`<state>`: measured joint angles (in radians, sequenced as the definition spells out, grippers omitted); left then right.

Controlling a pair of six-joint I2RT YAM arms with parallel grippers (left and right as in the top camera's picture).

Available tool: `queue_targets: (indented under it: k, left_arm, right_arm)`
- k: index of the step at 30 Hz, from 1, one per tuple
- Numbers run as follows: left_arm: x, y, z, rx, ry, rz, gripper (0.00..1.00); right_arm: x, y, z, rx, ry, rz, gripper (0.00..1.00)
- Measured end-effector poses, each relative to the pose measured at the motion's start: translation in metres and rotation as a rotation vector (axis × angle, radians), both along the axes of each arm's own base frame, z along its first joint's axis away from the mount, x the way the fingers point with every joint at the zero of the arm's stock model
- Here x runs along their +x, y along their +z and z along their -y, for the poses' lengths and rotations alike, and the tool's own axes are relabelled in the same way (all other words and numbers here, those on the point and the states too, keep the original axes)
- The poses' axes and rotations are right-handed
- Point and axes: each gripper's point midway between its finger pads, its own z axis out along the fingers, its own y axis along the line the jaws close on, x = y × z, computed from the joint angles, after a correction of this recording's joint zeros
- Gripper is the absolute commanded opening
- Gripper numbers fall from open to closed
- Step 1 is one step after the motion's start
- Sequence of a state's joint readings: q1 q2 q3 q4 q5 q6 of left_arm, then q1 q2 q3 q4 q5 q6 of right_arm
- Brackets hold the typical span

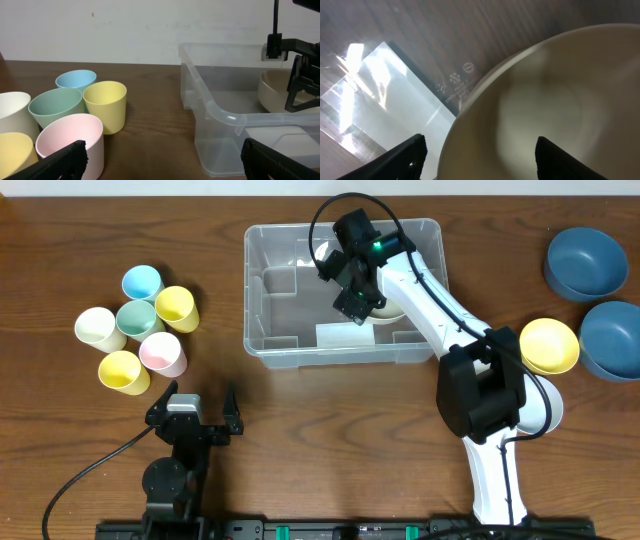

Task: Pack container
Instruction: 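Lower the cream bowl into the bin and open the right gripper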

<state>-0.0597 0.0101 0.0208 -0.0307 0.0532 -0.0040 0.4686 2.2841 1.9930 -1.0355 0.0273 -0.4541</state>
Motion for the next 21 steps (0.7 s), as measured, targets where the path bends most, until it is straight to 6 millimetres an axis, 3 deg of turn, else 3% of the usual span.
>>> queue_targets:
  k: [7, 15, 21]
  left_arm:
    - [0.0, 0.0, 0.0, 0.0, 0.0, 0.0, 0.98]
    - [0.0, 0.0, 0.0, 0.0, 0.0, 0.0, 0.98]
    - [0.0, 0.0, 0.0, 0.0, 0.0, 0.0, 0.98]
  right_arm:
    - [-0.006, 0.005, 0.003, -0.005, -0.038, -0.029, 0.74]
    - [0.008, 0.024, 0.003, -0.01, -0.06, 0.032, 0.75]
    - [0.001, 0.022, 0.008, -0.033, -0.062, 0.007, 0.56]
